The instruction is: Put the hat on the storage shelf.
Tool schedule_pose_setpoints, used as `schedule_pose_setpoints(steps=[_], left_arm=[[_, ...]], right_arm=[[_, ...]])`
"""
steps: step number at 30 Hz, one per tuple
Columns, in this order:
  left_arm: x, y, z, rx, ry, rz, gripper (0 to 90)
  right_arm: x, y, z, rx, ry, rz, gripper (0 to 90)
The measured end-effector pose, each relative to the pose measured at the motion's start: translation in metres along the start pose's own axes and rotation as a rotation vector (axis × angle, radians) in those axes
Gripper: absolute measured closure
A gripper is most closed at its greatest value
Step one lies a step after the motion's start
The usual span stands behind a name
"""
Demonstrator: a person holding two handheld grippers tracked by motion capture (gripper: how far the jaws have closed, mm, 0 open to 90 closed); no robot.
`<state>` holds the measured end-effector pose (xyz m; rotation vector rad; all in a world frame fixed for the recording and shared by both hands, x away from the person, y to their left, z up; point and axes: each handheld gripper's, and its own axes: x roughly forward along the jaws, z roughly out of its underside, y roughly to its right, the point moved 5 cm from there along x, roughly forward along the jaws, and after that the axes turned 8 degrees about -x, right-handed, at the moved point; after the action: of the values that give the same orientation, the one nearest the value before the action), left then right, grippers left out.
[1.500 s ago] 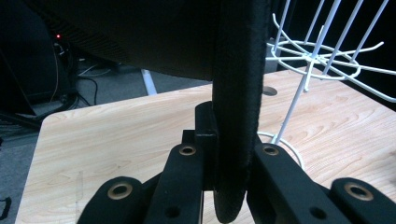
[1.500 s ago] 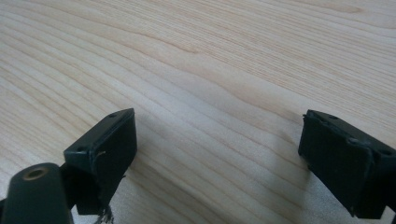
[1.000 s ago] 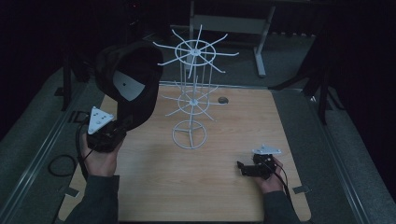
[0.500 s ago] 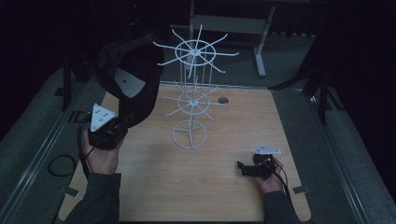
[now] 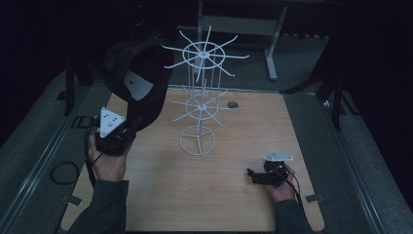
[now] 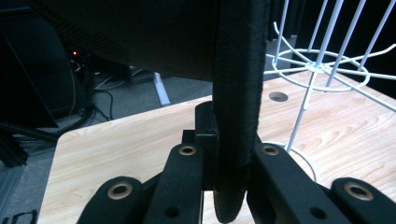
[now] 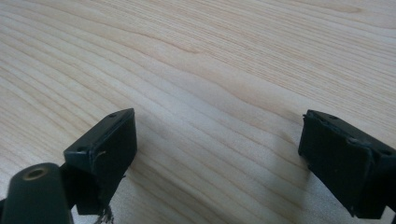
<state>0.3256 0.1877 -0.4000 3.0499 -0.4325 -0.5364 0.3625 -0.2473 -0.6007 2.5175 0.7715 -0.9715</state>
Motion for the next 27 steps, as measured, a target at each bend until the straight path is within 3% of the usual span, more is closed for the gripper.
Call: schedule_pose_setpoints(steps=[27], left_arm=[[0.018,0.021,0.014,0.158,-0.04,-0.043,86.4]], right_arm=[[0.0,0.0,0.0,-0.001,0.0,0.0,11.3]])
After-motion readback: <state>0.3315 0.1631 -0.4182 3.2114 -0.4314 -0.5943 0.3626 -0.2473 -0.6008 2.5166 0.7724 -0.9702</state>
